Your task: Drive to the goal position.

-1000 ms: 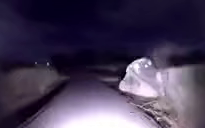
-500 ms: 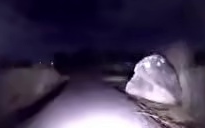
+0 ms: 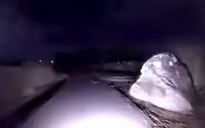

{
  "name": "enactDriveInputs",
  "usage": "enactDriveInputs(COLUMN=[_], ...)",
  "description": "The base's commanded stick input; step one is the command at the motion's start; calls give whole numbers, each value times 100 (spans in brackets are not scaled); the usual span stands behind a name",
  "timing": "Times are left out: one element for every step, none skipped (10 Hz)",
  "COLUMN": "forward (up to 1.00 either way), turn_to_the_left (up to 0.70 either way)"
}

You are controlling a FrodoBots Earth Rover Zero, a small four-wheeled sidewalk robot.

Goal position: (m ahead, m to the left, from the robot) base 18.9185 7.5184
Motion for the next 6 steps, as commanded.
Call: enactDriveInputs(forward=[85,85,85,85,85,85], turn_to_the_left=[34,34,34,34,34,34])
